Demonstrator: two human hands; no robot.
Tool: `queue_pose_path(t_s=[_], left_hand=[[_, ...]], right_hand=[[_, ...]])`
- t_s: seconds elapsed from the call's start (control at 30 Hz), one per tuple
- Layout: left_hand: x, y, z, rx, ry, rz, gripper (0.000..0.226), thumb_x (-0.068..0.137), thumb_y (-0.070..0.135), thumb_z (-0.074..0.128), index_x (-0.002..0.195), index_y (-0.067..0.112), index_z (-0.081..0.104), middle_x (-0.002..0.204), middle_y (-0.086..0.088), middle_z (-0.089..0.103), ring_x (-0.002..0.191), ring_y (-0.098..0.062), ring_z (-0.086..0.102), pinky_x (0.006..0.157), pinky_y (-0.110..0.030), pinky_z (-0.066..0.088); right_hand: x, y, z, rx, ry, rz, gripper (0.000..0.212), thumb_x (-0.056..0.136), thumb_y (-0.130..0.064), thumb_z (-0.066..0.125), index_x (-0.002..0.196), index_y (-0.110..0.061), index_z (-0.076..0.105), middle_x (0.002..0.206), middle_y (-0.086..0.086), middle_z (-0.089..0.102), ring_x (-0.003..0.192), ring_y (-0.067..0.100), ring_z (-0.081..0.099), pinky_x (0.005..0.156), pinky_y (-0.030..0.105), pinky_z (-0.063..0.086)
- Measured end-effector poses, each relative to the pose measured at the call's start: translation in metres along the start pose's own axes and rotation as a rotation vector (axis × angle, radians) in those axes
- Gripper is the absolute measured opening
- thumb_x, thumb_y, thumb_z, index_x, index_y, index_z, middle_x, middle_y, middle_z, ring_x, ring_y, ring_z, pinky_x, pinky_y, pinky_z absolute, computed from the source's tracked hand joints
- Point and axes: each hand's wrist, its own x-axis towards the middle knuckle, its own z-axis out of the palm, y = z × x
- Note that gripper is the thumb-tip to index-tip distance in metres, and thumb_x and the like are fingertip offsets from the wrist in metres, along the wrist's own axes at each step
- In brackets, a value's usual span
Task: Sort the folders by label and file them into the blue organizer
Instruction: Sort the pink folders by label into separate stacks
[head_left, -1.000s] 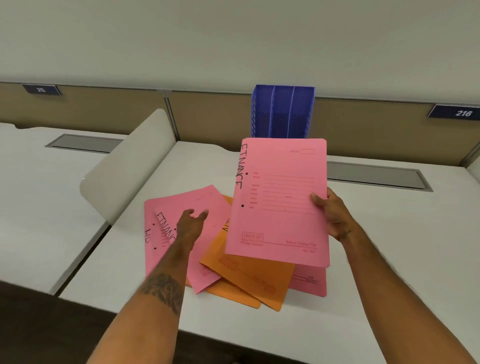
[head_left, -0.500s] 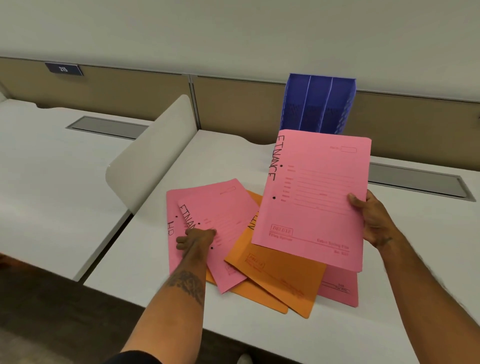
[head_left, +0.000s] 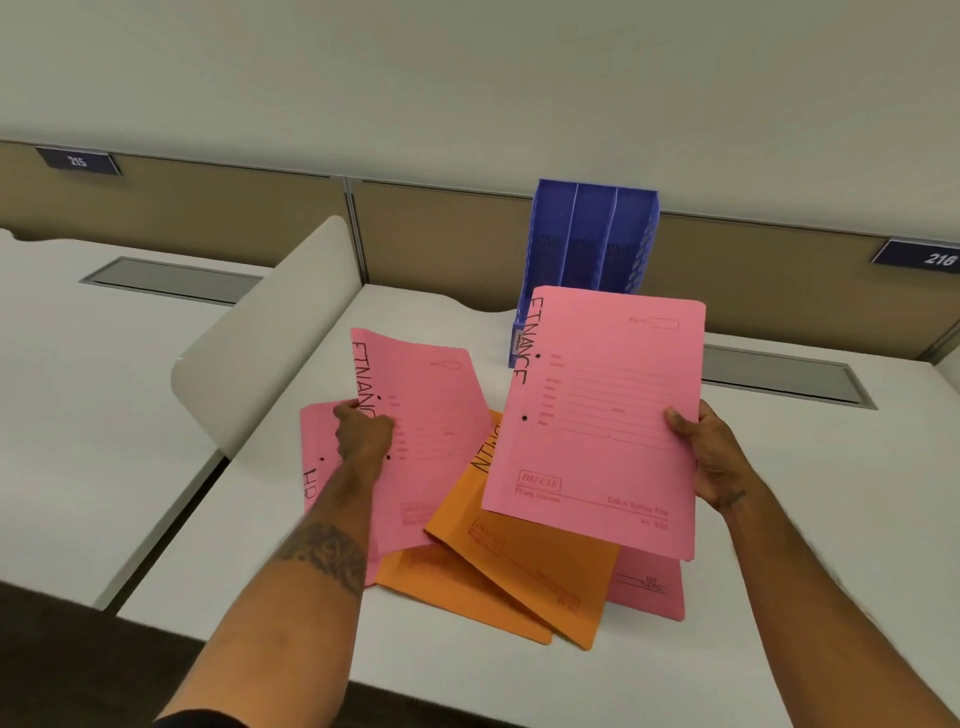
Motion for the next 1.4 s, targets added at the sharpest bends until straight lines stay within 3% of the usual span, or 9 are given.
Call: queue_pose_path(t_s=[0.1,0.3,0.4,0.5,0.63,0.77,0.87,1.13,1.4], left_hand=[[0.007,0.040,-0.008,0.032,-0.005,0.155,0.047,0.083,0.011,0.068,0.128,0.011,0.054,0.118,-0.012,0.067,0.095,-0.028,0.064,0.084,-0.039,0.055],[0.012,0.124,-0.027,-0.018,-0.056,0.364,0.047,0.087,0.017,0.066,0.132,0.012,0.053,0.113,-0.005,0.065,0.093,-0.024,0.066,0.080,-0.037,0.055],[0.013,0.155,-0.039,-0.003,-0.063,0.466,0.032,0.087,0.019,0.064,0.119,0.015,0.062,0.102,-0.002,0.069,0.080,-0.017,0.067,0.068,-0.030,0.054],[0.013,0.176,-0.047,-0.076,-0.149,0.504,0.014,0.090,0.019,0.061,0.102,0.020,0.068,0.096,-0.005,0.073,0.075,-0.018,0.069,0.069,-0.031,0.055],[0.001,0.190,-0.042,-0.204,-0.345,0.433,0.013,0.096,0.017,0.060,0.103,0.013,0.070,0.090,-0.006,0.075,0.072,-0.021,0.071,0.067,-0.033,0.057],[-0.021,0.181,-0.019,-0.236,-0.546,0.343,0.013,0.099,0.013,0.056,0.099,0.009,0.068,0.076,-0.005,0.076,0.063,-0.019,0.073,0.054,-0.032,0.059],[-0.036,0.165,0.005,-0.266,-0.682,0.283,0.018,0.101,0.011,0.051,0.109,0.004,0.065,0.091,-0.014,0.074,0.074,-0.025,0.072,0.067,-0.039,0.062],[-0.050,0.126,0.046,-0.254,-0.756,0.197,0.025,0.102,0.014,0.049,0.120,0.002,0.061,0.112,-0.022,0.071,0.091,-0.035,0.069,0.087,-0.052,0.056],[-0.064,0.103,0.057,-0.349,-0.912,0.083,0.025,0.104,0.025,0.047,0.127,0.016,0.051,0.119,-0.019,0.069,0.099,-0.036,0.068,0.082,-0.053,0.059]], right_hand=[[-0.002,-0.005,-0.002,0.005,0.010,-0.014,0.039,0.095,-0.017,0.058,0.133,-0.013,0.051,0.123,0.014,0.066,0.103,0.036,0.066,0.075,0.048,0.058],[0.001,-0.016,-0.008,0.005,0.035,-0.041,0.037,0.095,-0.017,0.059,0.131,-0.014,0.053,0.122,0.014,0.066,0.106,0.038,0.065,0.081,0.052,0.056],[0.003,-0.021,-0.013,0.008,0.051,-0.056,0.036,0.094,-0.016,0.059,0.130,-0.015,0.054,0.122,0.014,0.066,0.107,0.039,0.064,0.085,0.055,0.054],[0.003,-0.025,-0.019,0.012,0.075,-0.067,0.034,0.094,-0.016,0.059,0.128,-0.017,0.056,0.119,0.013,0.068,0.103,0.036,0.067,0.081,0.052,0.057],[0.002,-0.026,-0.021,0.018,0.103,-0.066,0.029,0.095,-0.016,0.059,0.124,-0.019,0.058,0.116,0.011,0.069,0.096,0.032,0.070,0.074,0.047,0.058],[0.003,-0.027,-0.015,0.021,0.080,-0.069,0.035,0.095,-0.014,0.058,0.130,-0.016,0.054,0.119,0.013,0.068,0.103,0.035,0.067,0.085,0.053,0.056],[0.003,-0.029,-0.006,0.035,0.048,-0.076,0.038,0.095,-0.014,0.058,0.133,-0.014,0.052,0.122,0.015,0.066,0.107,0.038,0.065,0.091,0.058,0.052],[-0.002,-0.029,0.009,0.084,-0.054,-0.079,0.039,0.097,-0.016,0.055,0.135,-0.012,0.048,0.125,0.019,0.064,0.113,0.043,0.061,0.094,0.063,0.047],[-0.011,-0.028,0.020,0.003,-0.089,-0.068,0.034,0.102,-0.033,0.045,0.131,-0.019,0.055,0.121,0.016,0.067,0.110,0.040,0.063,0.094,0.061,0.049]])
